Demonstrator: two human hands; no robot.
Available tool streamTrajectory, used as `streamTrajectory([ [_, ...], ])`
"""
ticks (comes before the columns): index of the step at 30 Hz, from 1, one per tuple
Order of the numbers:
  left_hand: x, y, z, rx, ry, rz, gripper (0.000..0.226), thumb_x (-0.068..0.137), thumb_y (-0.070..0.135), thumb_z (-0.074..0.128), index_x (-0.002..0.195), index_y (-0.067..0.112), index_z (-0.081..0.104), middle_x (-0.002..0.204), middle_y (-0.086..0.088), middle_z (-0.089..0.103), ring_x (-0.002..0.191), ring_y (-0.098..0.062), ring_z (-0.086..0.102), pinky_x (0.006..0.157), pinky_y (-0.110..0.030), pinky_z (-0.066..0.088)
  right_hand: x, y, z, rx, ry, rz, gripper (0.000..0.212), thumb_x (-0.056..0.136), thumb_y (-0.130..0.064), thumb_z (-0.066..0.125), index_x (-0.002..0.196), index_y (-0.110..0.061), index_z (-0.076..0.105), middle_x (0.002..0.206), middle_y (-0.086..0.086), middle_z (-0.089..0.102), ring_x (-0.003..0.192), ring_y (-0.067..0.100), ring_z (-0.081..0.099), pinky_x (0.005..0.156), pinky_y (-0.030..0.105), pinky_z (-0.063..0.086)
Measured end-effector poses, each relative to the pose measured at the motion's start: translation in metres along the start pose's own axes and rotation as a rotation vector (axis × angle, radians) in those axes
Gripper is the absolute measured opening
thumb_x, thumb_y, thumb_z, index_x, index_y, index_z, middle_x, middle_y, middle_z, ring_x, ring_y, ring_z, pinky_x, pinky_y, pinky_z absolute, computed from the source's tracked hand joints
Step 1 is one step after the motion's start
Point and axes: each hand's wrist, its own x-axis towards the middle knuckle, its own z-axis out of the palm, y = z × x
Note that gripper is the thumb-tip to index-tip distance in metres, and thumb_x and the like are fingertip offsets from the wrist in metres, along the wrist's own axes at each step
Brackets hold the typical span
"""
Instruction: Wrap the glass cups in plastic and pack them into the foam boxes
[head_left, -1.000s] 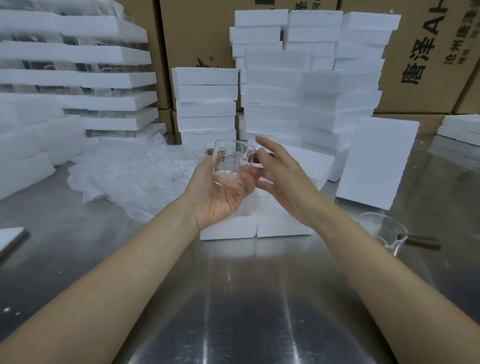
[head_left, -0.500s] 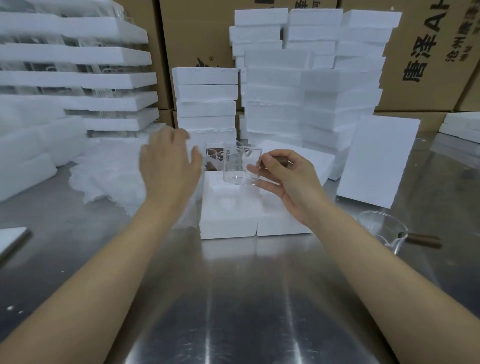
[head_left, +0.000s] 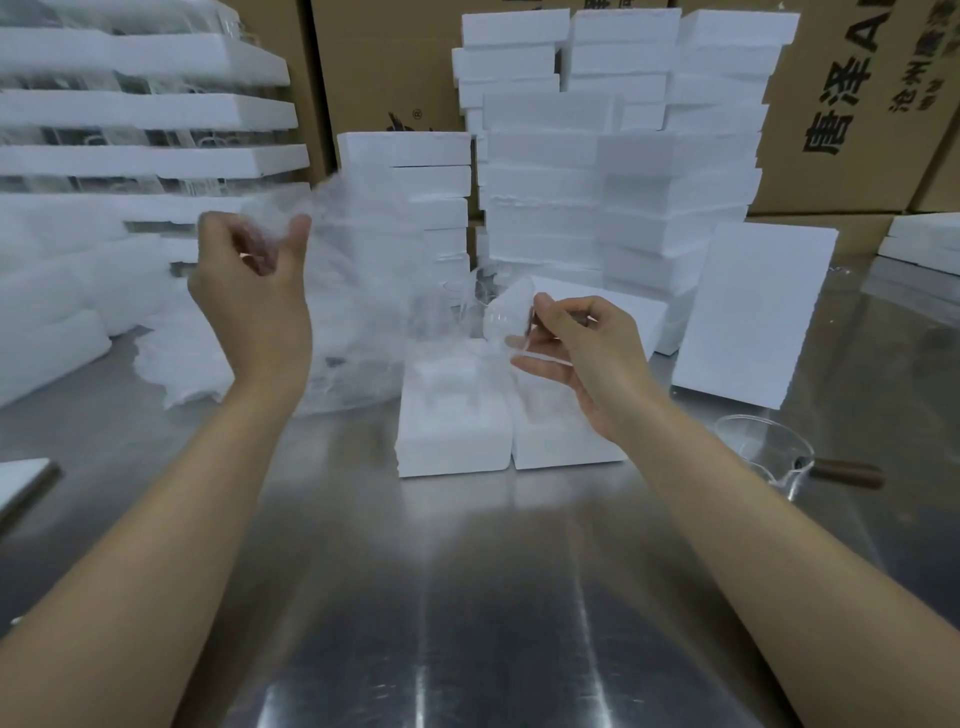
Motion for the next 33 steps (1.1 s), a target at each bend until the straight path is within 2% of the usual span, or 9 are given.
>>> streamTrajectory([
  [6,-0.008,0.012,0.015,-0.256,-0.162,-0.437,0.032,0.085,0.034,0.072,0.090,0.015,0.046,0.058,0.003,0.064,0.049,-0.013,0.067,0.041,-0.020,0.044,0.005,-0.009,-0.004,0.247,-0.008,0.057,0.020,0.094,-0.016,0.059,0.092,0.004,0.060,0.062,0.003,0.054,0.071,0.021,0.071,0.096,0.035,0.052],
  [10,-0.019,0.007,0.021,-0.223,-0.280,-0.712,0.059,0.079,0.030,0.078,0.123,0.011,0.044,0.069,-0.004,0.068,0.045,-0.009,0.063,0.048,-0.018,0.049,0.002,-0.014,-0.003,0.533,-0.096,0.133,0.014,0.093,0.001,0.054,0.080,0.000,0.059,0.063,0.005,0.047,0.064,0.016,0.054,0.082,0.038,0.058],
  [15,-0.020,0.001,0.018,-0.145,-0.259,-0.713,0.063,0.080,0.035,0.077,0.130,0.017,0.043,0.073,-0.003,0.066,0.036,-0.002,0.050,0.042,-0.014,0.043,0.000,-0.017,0.002,0.702,-0.207,0.195,0.031,0.094,0.008,0.043,0.124,0.000,0.048,0.070,0.004,0.033,0.099,0.024,0.058,0.074,0.043,0.059],
  [17,-0.020,0.003,0.016,-0.250,-0.270,-0.768,0.064,0.086,0.028,0.072,0.140,0.018,0.038,0.083,-0.001,0.068,0.044,0.001,0.058,0.055,-0.013,0.051,-0.003,-0.018,0.004,0.734,-0.230,0.236,0.028,0.094,0.009,0.041,0.118,0.003,0.053,0.069,0.006,0.035,0.131,0.032,0.044,0.068,0.040,0.059],
  [20,-0.021,0.009,0.017,-0.485,-0.255,-0.814,0.051,0.096,0.016,0.059,0.142,0.016,0.038,0.109,-0.008,0.069,0.073,-0.004,0.071,0.088,-0.022,0.053,-0.007,-0.021,0.007,0.639,-0.217,0.238,0.014,0.095,0.004,0.046,0.100,0.000,0.059,0.063,0.008,0.050,0.095,0.026,0.060,0.077,0.043,0.058],
  [24,-0.018,0.021,0.022,-0.750,-0.323,-0.817,0.034,0.096,-0.004,0.040,0.125,0.008,0.051,0.119,-0.010,0.064,0.096,-0.019,0.071,0.083,-0.026,0.057,-0.006,-0.022,0.004,0.302,-0.200,0.184,0.021,0.097,-0.022,0.054,0.078,-0.012,0.055,0.064,0.000,0.054,0.092,0.021,0.070,0.081,0.029,0.055],
  [28,-0.029,0.023,0.026,-0.376,-0.488,-0.638,0.021,0.089,-0.009,0.049,0.089,0.006,0.064,0.100,-0.006,0.070,0.090,-0.016,0.071,0.086,-0.024,0.056,-0.004,-0.022,0.000,0.255,-0.215,0.176,0.028,0.095,-0.033,0.057,0.072,-0.018,0.050,0.060,-0.005,0.050,0.092,0.015,0.070,0.081,0.026,0.051],
  [31,-0.040,0.013,0.024,0.113,-0.528,-0.227,0.020,0.087,0.001,0.056,0.078,0.018,0.063,0.075,0.007,0.065,0.070,-0.007,0.062,0.069,-0.007,0.045,-0.005,-0.020,0.000,0.245,-0.213,0.196,0.030,0.095,-0.032,0.056,0.070,-0.018,0.050,0.060,-0.005,0.052,0.091,0.016,0.071,0.081,0.028,0.050],
  [33,-0.043,0.004,0.021,0.333,-0.520,-0.019,0.015,0.089,0.013,0.058,0.077,0.019,0.065,0.075,0.008,0.062,0.070,-0.008,0.057,0.063,-0.017,0.041,-0.006,-0.019,0.001,0.242,-0.204,0.204,0.031,0.095,-0.032,0.057,0.068,-0.018,0.050,0.060,-0.005,0.052,0.088,0.015,0.071,0.078,0.026,0.051],
])
